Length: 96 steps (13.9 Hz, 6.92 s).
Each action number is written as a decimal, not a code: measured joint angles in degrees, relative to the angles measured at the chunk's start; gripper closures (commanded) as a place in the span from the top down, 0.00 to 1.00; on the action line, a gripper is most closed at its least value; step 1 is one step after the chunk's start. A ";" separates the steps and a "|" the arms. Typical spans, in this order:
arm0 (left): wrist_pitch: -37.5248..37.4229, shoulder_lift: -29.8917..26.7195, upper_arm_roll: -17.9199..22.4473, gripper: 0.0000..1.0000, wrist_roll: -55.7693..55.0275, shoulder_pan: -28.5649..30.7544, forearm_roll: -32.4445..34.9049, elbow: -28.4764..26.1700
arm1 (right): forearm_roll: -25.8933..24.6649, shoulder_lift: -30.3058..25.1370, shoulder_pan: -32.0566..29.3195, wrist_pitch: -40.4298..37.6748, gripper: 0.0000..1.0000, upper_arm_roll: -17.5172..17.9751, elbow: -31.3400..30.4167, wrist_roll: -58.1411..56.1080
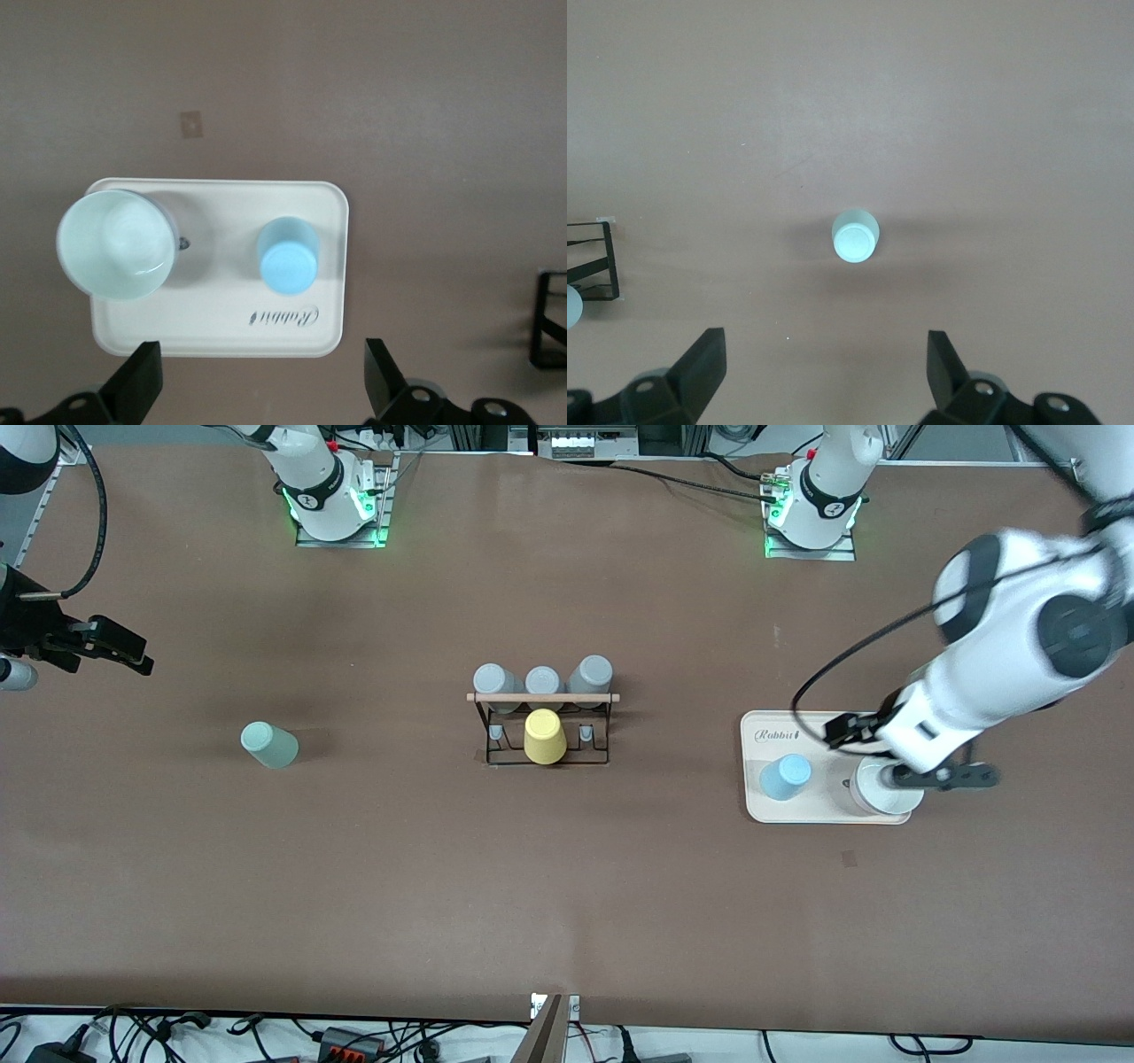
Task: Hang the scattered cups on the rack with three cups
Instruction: 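Reach the left gripper down to the light blue cup on the tray, then close the left gripper on the light blue cup and lift it, then carry the blue cup with the left gripper onto the rack beside the yellow cup, then release the blue cup with the left gripper while the right gripper reaches the teal cup, then grasp the pale teal cup with the right gripper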
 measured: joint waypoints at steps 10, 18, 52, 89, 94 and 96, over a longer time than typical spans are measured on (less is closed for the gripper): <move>16.92 10.13 -0.07 0.97 -5.80 -1.94 0.00 -9.84 | 0.00 0.13 0.00 0.00 1.00 0.09 -0.01 0.00; 17.53 11.21 0.21 0.40 -5.91 -1.78 0.01 -10.07 | 0.00 0.20 0.00 0.00 1.00 0.09 -0.01 0.00; 5.41 22.59 -0.65 0.73 -58.12 -32.03 -1.39 20.14 | -0.01 0.96 -0.01 -0.37 1.00 0.10 -0.05 -0.07; -19.06 -10.24 2.52 1.00 18.07 9.45 0.81 14.41 | -2.95 23.30 0.88 33.50 1.00 -0.43 -20.12 -0.07; -21.39 -12.99 6.49 1.00 18.68 6.08 0.78 12.62 | -2.95 23.32 0.62 34.21 0.98 -0.62 -20.35 -0.07; -21.37 -13.55 6.57 1.00 16.84 6.05 0.34 12.39 | -2.95 23.33 0.62 34.39 0.76 -0.62 -20.37 -0.07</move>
